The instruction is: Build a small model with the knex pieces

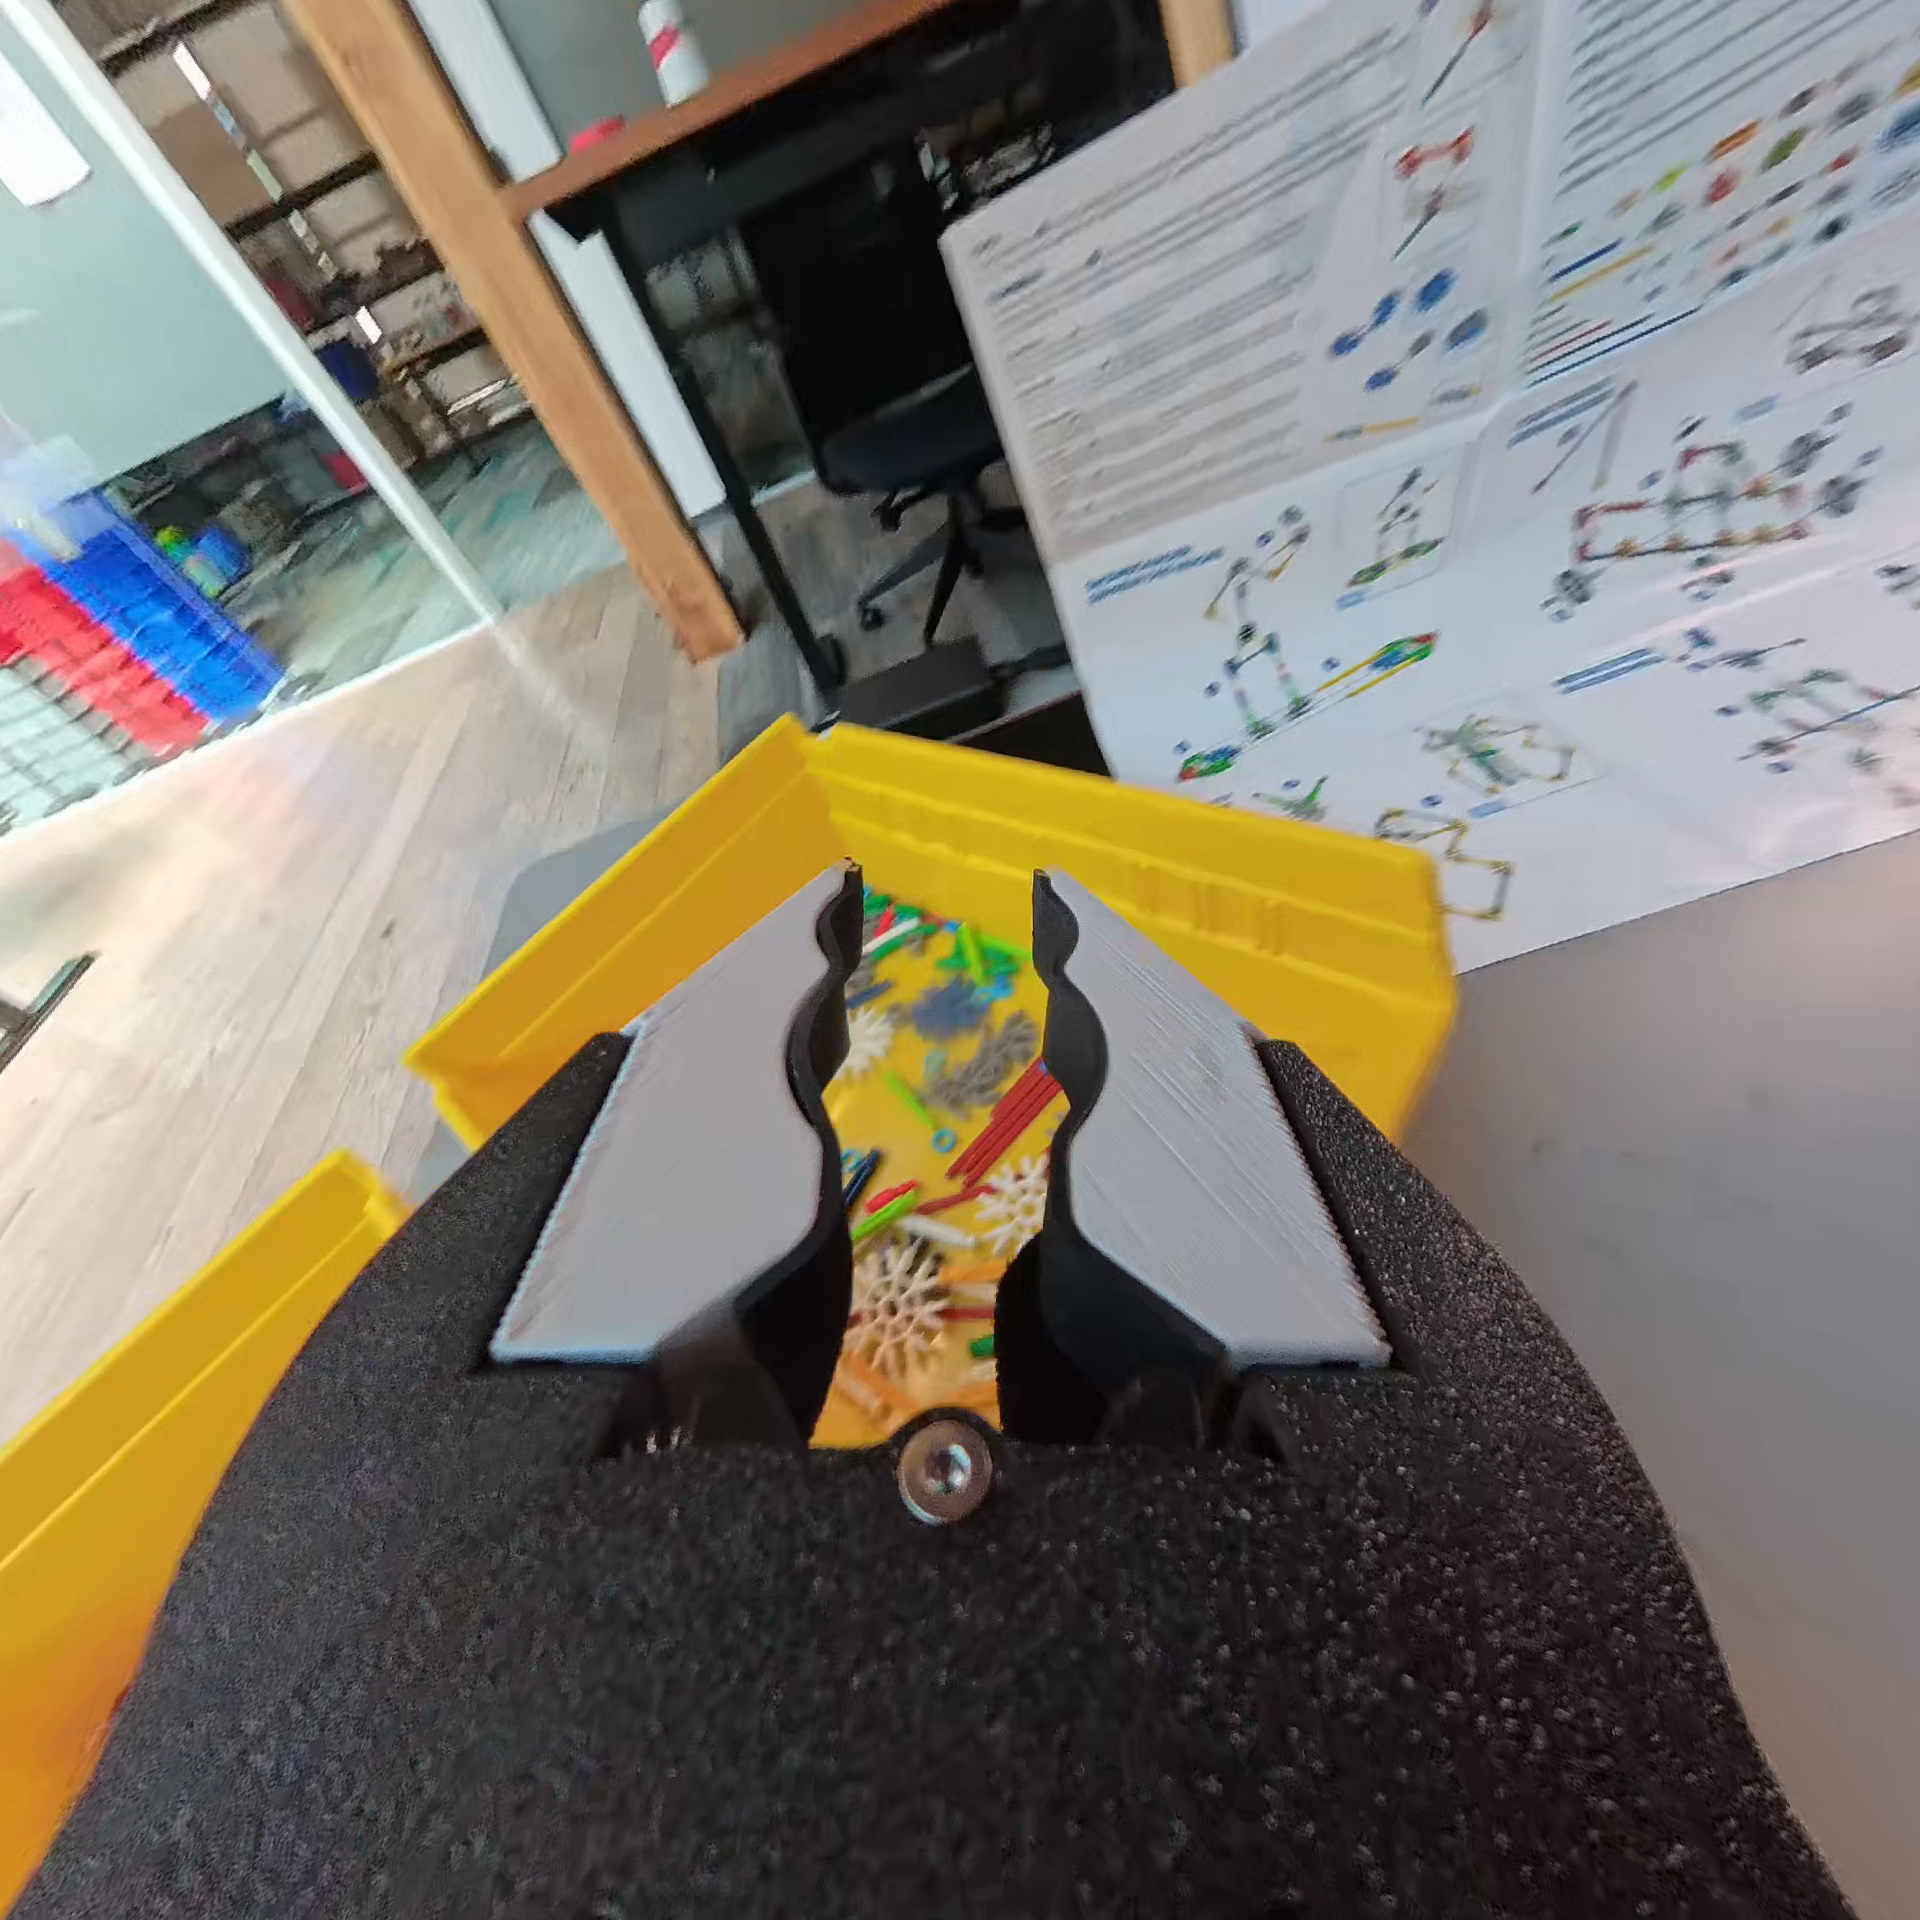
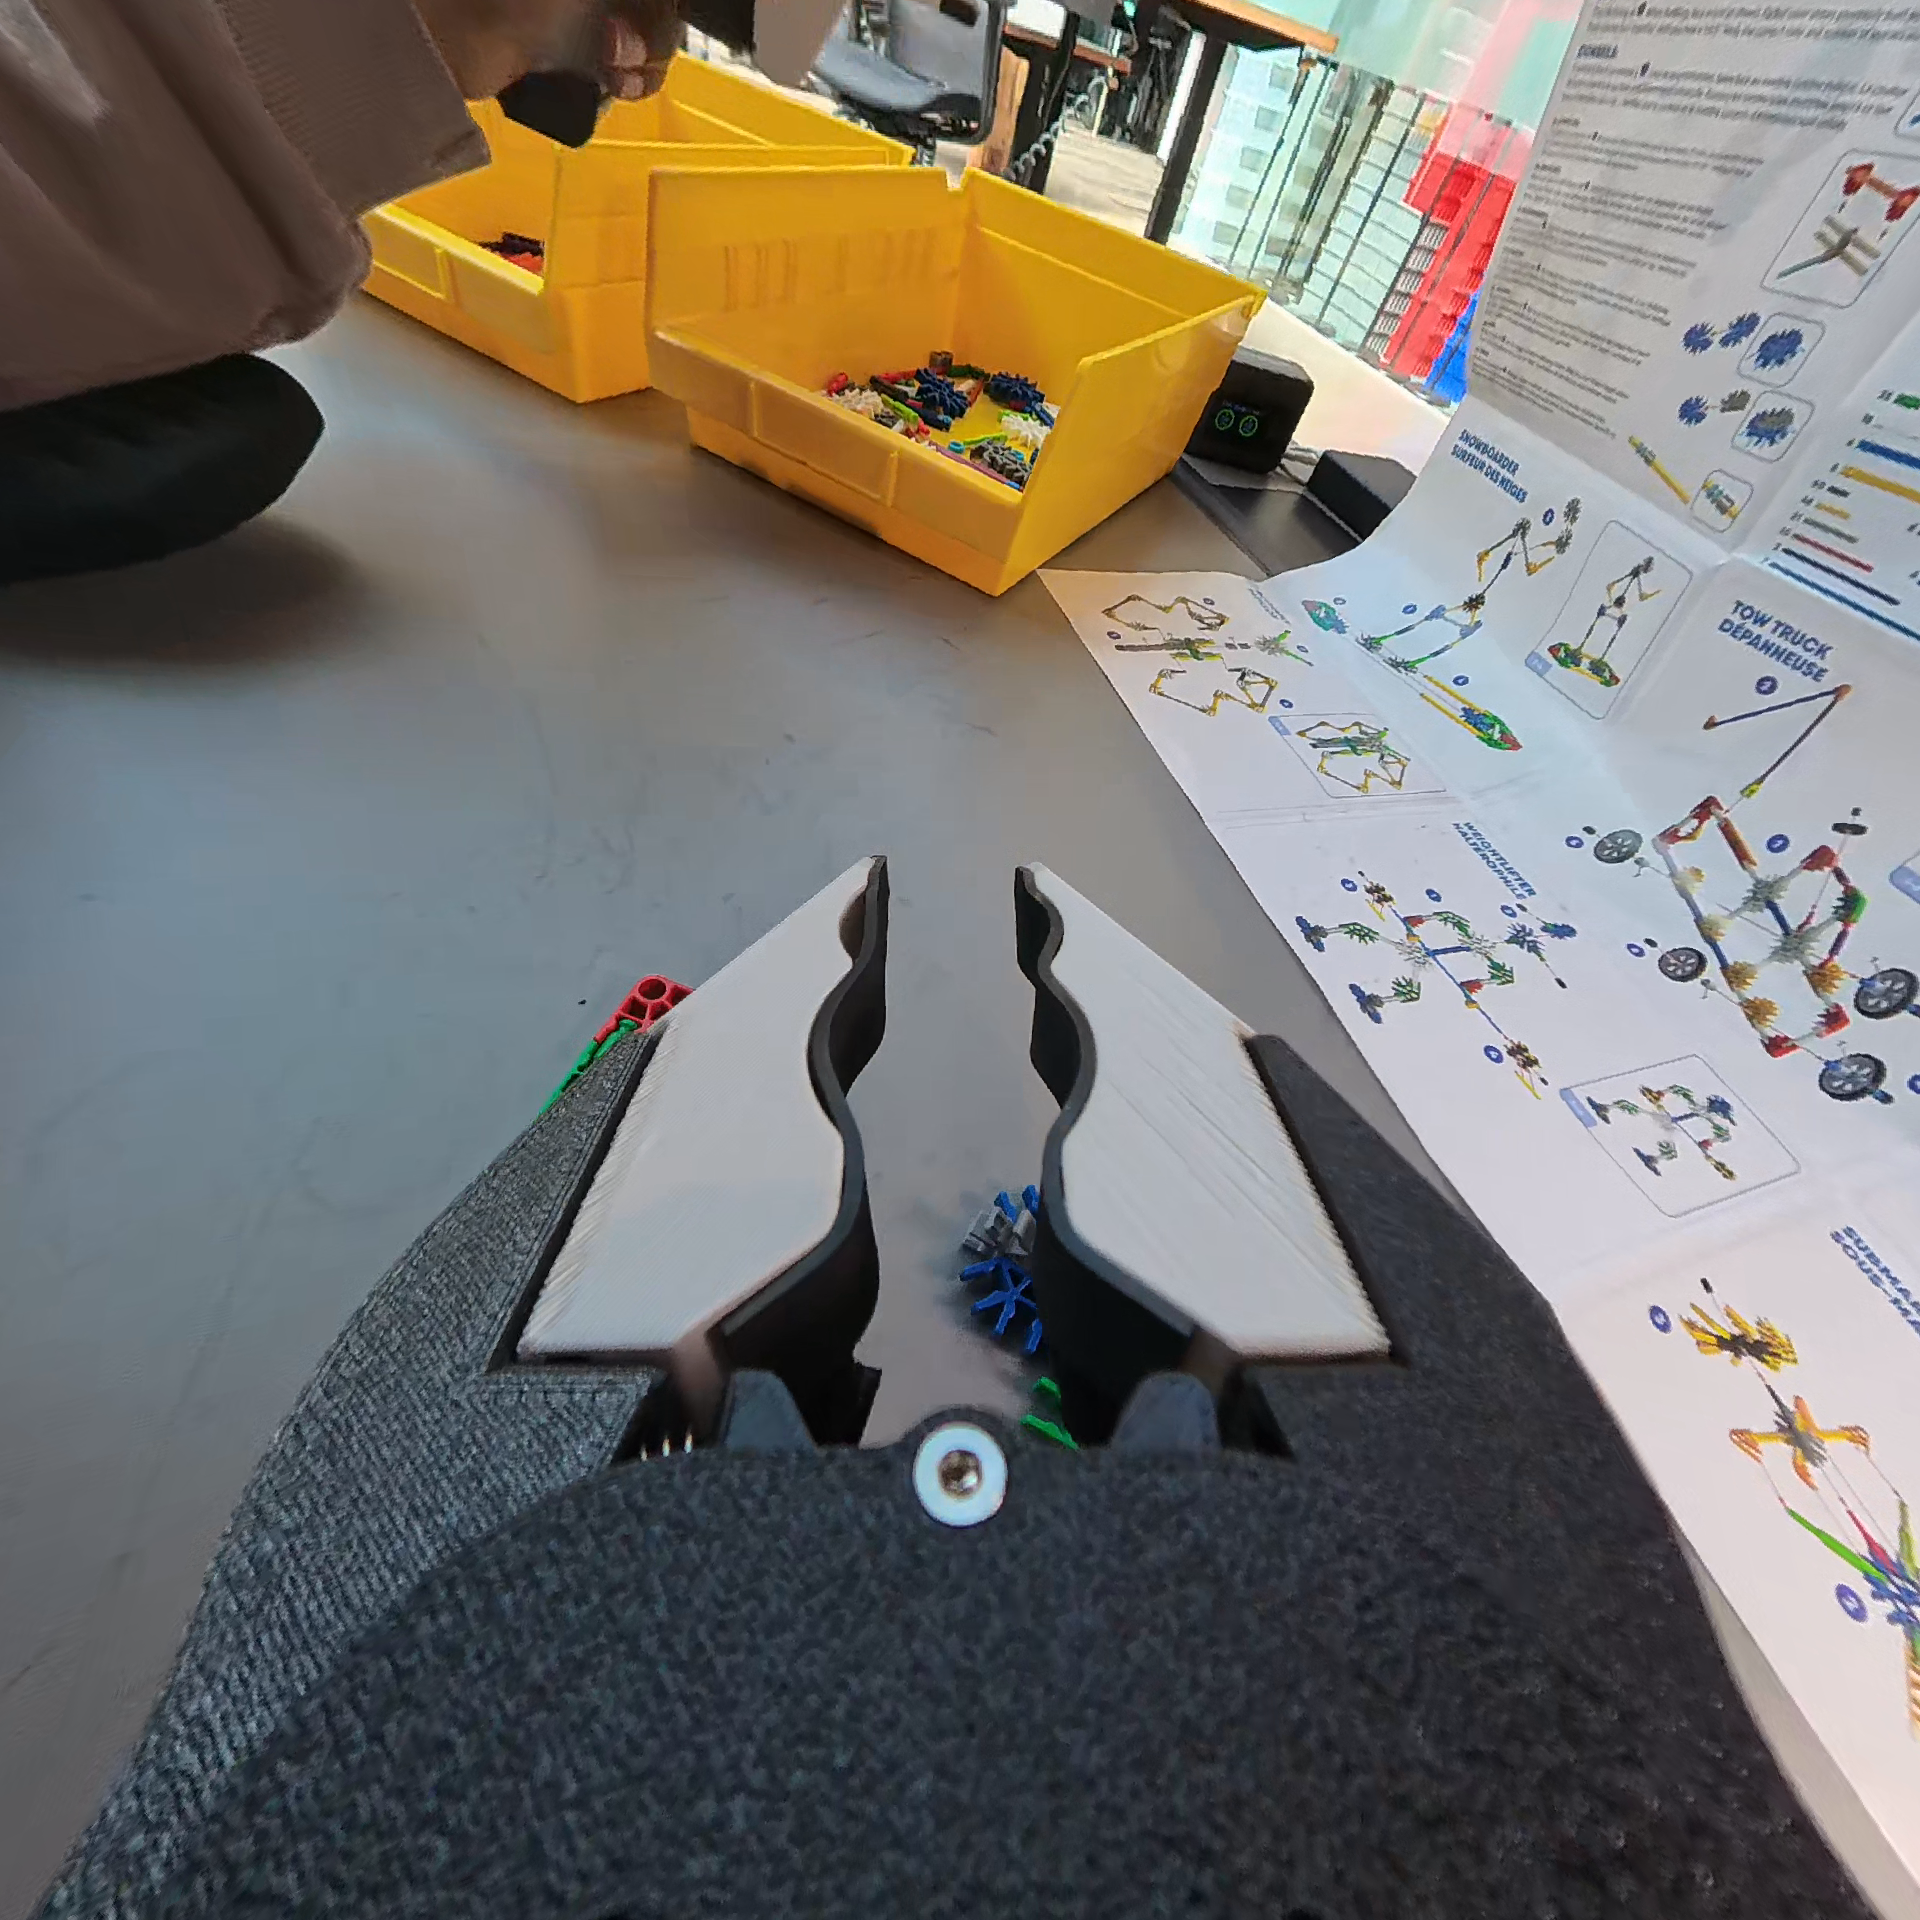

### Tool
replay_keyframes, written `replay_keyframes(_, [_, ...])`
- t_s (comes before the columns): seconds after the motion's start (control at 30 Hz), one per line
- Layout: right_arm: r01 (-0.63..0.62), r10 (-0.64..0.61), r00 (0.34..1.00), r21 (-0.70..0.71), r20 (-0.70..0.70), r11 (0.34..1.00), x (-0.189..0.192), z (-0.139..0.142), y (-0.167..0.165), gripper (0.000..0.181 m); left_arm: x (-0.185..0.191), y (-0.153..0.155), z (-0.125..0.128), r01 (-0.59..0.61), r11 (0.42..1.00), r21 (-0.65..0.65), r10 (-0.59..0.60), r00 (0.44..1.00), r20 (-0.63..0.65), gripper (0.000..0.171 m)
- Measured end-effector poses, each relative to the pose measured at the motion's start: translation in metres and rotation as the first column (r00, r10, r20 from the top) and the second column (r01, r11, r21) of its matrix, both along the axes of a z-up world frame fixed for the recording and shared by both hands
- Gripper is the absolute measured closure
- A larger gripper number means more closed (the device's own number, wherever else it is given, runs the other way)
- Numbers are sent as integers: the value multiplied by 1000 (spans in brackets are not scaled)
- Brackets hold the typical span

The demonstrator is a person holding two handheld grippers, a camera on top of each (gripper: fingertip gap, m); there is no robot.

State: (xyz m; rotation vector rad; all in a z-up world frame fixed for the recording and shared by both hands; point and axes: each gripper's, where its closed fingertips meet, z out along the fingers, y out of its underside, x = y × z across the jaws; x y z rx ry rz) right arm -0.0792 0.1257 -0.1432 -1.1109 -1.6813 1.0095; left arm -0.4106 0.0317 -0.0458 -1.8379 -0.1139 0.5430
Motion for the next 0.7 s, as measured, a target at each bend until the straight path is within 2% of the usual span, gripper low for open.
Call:
replay_keyframes(0.07, [3, -3, 1000, -17, 22, 1000, -1, -3, 1, 156, 39, 20, 4, 152, 988, 41, -152, 988, 6, 141])
replay_keyframes(0.13, [-4, 6, 999, -35, 48, 999, 0, -6, 0, 154, 87, 41, -3, 325, 944, 52, -328, 942, 70, 141])
replay_keyframes(0.23, [-19, 26, 993, -58, 119, 998, 3, -15, -2, 149, 165, 66, -32, 571, 821, 14, -561, 801, 209, 141])
replay_keyframes(0.3, [-46, 61, 977, -76, 207, 996, 8, -26, -8, 141, 213, 72, -57, 696, 717, -51, -657, 697, 288, 141])
replay_keyframes(0.47, [-115, 126, 933, -51, 337, 992, 20, -43, -23, 142, 290, 62, -109, 832, 495, -251, -756, 555, 347, 140])
replay_keyframes(0.63, [-145, 157, 890, -63, 428, 988, 25, -62, -35, 144, 334, 46, -137, 898, 343, -277, -746, 439, 501, 142])
replay_keyframes(0.7, [-190, 202, 863, -74, 464, 979, 31, -68, -42, 143, 343, 41, -148, 906, 302, -297, -727, 421, 542, 142])
